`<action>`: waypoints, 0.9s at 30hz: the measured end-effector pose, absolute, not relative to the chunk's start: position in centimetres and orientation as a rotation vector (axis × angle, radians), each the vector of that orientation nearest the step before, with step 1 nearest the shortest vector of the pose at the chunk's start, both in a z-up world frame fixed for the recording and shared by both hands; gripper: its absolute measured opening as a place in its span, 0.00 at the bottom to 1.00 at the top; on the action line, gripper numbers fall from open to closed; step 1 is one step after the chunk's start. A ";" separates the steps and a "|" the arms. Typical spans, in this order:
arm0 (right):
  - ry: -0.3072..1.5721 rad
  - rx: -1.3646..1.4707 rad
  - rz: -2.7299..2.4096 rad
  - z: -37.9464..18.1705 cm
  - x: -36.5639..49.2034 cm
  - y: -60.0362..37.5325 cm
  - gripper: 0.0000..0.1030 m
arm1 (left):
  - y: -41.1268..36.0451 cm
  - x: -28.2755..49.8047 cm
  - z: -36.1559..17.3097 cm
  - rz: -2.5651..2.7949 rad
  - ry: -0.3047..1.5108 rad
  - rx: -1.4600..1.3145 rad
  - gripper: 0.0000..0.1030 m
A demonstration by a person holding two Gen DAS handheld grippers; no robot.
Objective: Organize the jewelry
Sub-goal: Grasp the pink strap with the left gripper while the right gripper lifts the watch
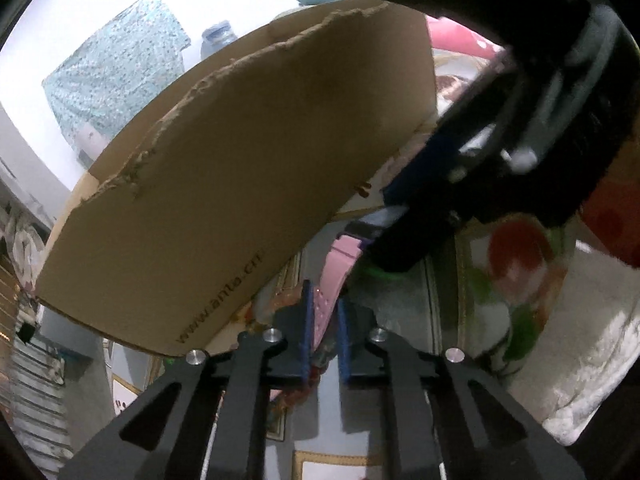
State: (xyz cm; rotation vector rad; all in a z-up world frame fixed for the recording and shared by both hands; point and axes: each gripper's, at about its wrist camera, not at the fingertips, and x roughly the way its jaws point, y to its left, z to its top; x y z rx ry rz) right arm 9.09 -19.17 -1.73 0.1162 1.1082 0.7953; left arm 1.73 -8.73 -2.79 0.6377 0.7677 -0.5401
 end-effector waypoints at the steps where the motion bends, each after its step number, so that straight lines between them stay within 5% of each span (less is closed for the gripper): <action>1: 1.106 0.121 0.794 -1.8 9.0 -19.6 0.49 | -8.9 2.5 -2.5 -0.545 0.778 0.616 0.06; 6: 1.027 0.117 0.730 -0.5 7.3 -21.1 0.58 | -7.1 5.3 -1.7 -0.594 0.890 0.424 0.05; 11: 0.950 -0.024 0.593 0.0 4.6 -20.8 0.57 | -6.4 7.0 -1.5 -0.625 0.948 0.338 0.05; 15: 0.886 -0.242 0.492 -0.4 2.7 -18.7 0.33 | -5.7 7.9 -1.3 -0.638 0.972 0.320 0.05; 20: 0.828 -0.443 0.435 -1.7 1.8 -15.5 0.27 | -4.8 7.9 -0.9 -0.640 0.991 0.274 0.05; 27: 0.706 -0.609 0.352 -2.4 0.0 -12.4 0.03 | -5.6 5.5 -0.4 -0.618 0.951 0.275 0.03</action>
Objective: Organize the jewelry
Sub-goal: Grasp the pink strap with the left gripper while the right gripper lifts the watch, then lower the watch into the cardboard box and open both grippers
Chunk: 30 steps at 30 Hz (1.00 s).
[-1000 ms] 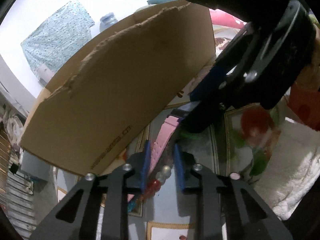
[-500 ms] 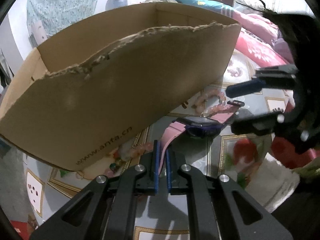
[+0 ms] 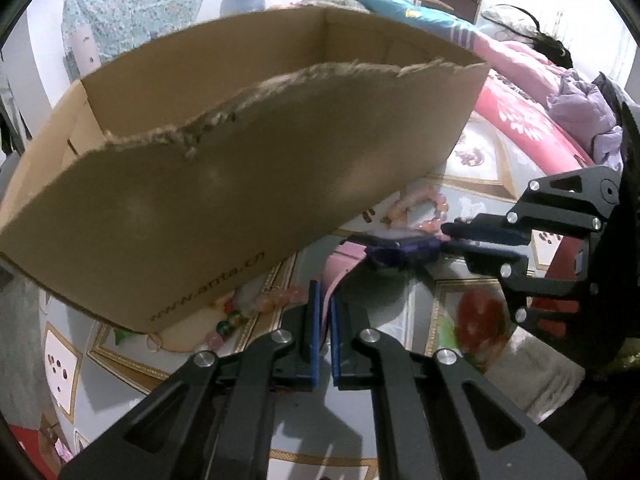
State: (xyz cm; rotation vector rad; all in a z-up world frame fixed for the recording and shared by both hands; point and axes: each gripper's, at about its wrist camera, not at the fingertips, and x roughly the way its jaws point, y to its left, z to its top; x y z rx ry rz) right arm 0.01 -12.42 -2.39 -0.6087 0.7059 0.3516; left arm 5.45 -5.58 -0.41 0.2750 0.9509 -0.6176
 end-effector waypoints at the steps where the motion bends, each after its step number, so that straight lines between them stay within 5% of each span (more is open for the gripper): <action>1: 0.695 -0.598 0.346 -2.1 -0.2 -12.6 0.03 | -5.6 5.1 -0.1 -0.614 0.938 0.277 0.03; 18: 0.498 -0.520 0.292 9.4 -0.1 -16.3 0.01 | -4.1 4.3 12.8 -0.630 0.736 0.161 0.03; 30: 1.051 -0.277 0.550 6.4 19.3 -16.4 0.01 | -3.5 19.8 10.1 -0.583 1.056 0.019 0.03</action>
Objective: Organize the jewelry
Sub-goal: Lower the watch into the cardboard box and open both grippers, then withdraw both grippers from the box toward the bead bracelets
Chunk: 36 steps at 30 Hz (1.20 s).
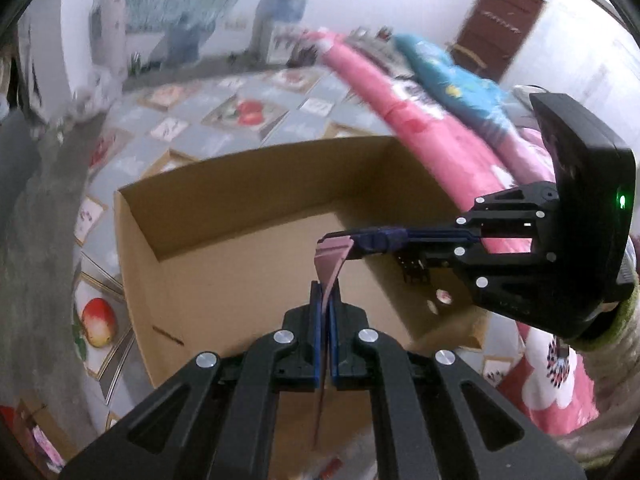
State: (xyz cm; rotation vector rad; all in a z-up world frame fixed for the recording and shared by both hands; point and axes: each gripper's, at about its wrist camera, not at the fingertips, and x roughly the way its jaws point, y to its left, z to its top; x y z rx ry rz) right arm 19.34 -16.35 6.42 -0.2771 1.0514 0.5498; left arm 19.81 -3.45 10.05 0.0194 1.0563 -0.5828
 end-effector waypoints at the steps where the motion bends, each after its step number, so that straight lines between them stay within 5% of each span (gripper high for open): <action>1: 1.082 -0.271 0.556 6.0 20.3 -16.2 0.01 | -3.4 20.6 9.5 -0.572 1.072 0.020 0.03; 5: 1.217 -0.202 0.544 3.5 25.3 -16.0 0.09 | -3.5 24.7 7.0 -0.481 1.157 0.044 0.09; 8: 1.257 -0.178 0.473 1.8 28.3 -16.9 0.18 | -3.4 26.6 6.1 -0.395 1.180 0.069 0.41; 9: 1.265 -0.157 0.454 1.5 28.8 -17.2 0.19 | -3.3 26.8 6.2 -0.381 1.163 0.070 0.43; 22: 1.186 -0.069 0.423 4.8 26.8 -20.0 0.29 | -2.2 24.4 10.2 -0.354 0.958 0.086 0.56; 36: 0.844 -0.057 0.331 13.3 15.4 -20.3 0.81 | 3.0 11.9 15.7 -0.306 0.681 -0.028 0.79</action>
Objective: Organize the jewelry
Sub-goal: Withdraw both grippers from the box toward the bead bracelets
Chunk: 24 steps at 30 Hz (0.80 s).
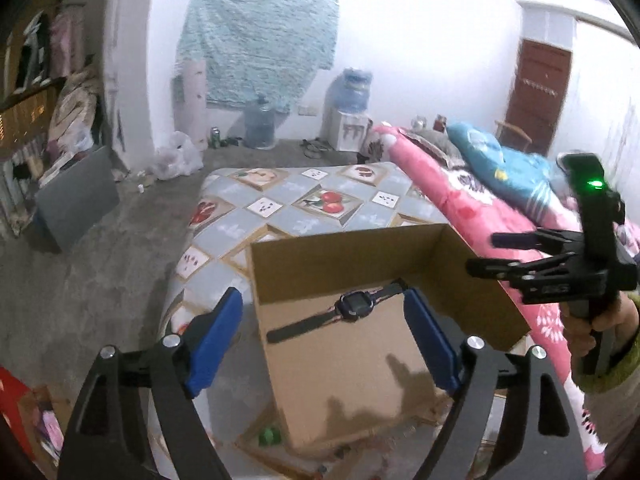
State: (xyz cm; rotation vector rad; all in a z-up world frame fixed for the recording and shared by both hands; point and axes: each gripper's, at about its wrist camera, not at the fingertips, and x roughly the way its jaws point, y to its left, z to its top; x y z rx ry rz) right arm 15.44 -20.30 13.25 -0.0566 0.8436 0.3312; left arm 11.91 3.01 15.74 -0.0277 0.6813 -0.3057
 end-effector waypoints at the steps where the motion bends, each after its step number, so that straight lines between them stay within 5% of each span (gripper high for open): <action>1: 0.814 -0.062 0.318 13.8 14.2 -20.2 0.82 | 3.2 11.5 15.6 -0.297 0.681 -0.040 0.80; 8: 0.725 -0.126 0.246 14.0 8.5 -18.8 0.92 | 4.3 7.7 13.4 -0.269 0.701 -0.095 0.82; 24: 0.717 -0.191 0.142 9.9 2.4 -17.5 0.92 | 5.0 2.7 9.1 -0.315 0.770 -0.202 0.89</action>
